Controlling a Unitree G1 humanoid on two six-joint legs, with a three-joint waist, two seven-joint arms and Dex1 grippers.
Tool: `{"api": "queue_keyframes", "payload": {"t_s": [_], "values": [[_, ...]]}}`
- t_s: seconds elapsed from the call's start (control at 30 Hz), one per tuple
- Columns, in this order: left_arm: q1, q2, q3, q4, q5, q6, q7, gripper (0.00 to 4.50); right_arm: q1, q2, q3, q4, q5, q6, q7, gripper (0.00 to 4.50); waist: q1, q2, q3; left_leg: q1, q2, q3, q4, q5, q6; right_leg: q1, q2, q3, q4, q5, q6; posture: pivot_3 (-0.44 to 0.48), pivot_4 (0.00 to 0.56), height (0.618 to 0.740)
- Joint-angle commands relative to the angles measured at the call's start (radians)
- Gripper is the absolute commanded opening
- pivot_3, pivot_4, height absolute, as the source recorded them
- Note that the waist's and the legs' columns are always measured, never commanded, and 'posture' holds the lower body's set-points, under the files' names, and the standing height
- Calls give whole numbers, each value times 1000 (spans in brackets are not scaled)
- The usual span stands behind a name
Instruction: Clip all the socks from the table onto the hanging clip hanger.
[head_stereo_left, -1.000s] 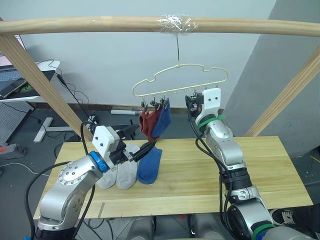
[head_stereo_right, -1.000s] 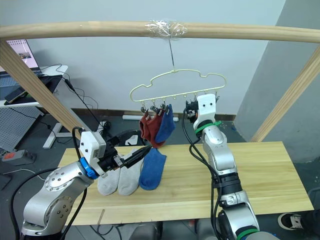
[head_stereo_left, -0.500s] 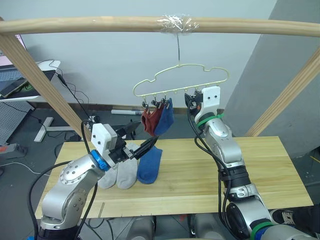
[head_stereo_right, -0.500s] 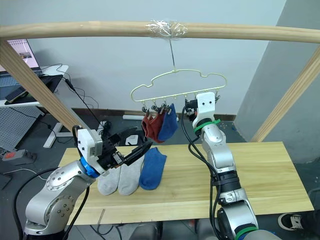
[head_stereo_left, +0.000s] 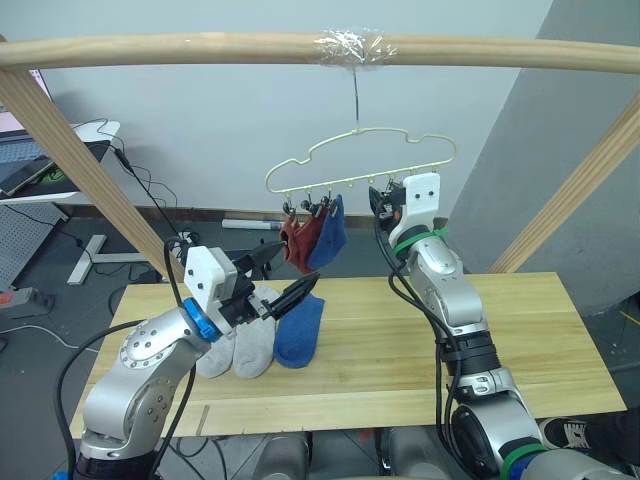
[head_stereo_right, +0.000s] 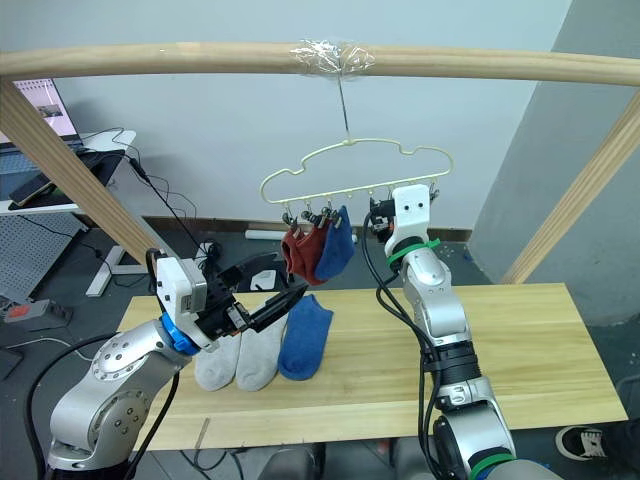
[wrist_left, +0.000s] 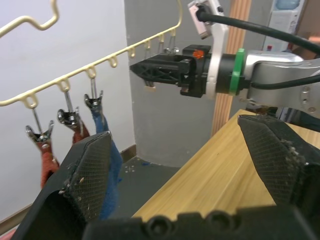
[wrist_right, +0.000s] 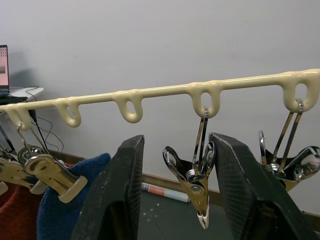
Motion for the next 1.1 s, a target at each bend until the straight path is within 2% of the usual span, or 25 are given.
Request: {"api": "queue_keyframes", "payload": {"t_s": [0.03,0.1,0.23,0.33,0.5,0.6,0.73,0.9,1.1], "values": [[-16,-2,7,-36,-5,-12,13,4500,-21,5,-10,-15,12,-6,2,2113,0,0,0,0,0,0,0,0,0,0,0,0,0,0,0,34,146,740],[-23,-1,8,-34,-6,-10,16,4500,-23,6,-12,-14,13,-7,2,1759,0,0,0,0,0,0,0,0,0,0,0,0,0,0,0,34,146,740],[-26,3,3,-33,2,-17,13,4500,-26,8,-19,-12,18,-7,2,559,0,0,0,0,0,0,0,0,0,0,0,0,0,0,0,34,146,740],[-23,2,-3,-35,7,-20,15,4500,-26,10,-27,-12,30,-3,4,15,0,0,0,0,0,0,0,0,0,0,0,0,0,0,0,34,146,740],[-17,5,-18,-21,28,-5,30,4500,-33,-3,-46,-15,52,18,3,15,0,0,0,0,0,0,0,0,0,0,0,0,0,0,0,34,146,740],[1,45,-98,62,212,-60,50,4500,-44,-27,-64,-23,65,55,18,15,0,0,0,0,0,0,0,0,0,0,0,0,0,0,0,12,154,740],[-17,24,-214,243,365,-69,99,4500,-44,-60,-70,-67,95,115,51,15,-1,2,0,1,0,1,0,0,0,0,1,1,0,0,0,-4,157,740],[-121,-60,-342,539,541,-144,153,4500,-13,-79,-62,-143,107,189,64,15,0,3,0,0,0,0,1,0,0,0,1,0,0,0,0,-53,160,740],[-234,-146,-364,823,620,-169,191,4500,25,-65,-56,-236,123,247,48,15,-16,3,0,0,0,0,0,0,0,0,1,0,0,0,0,-88,163,740]]}}
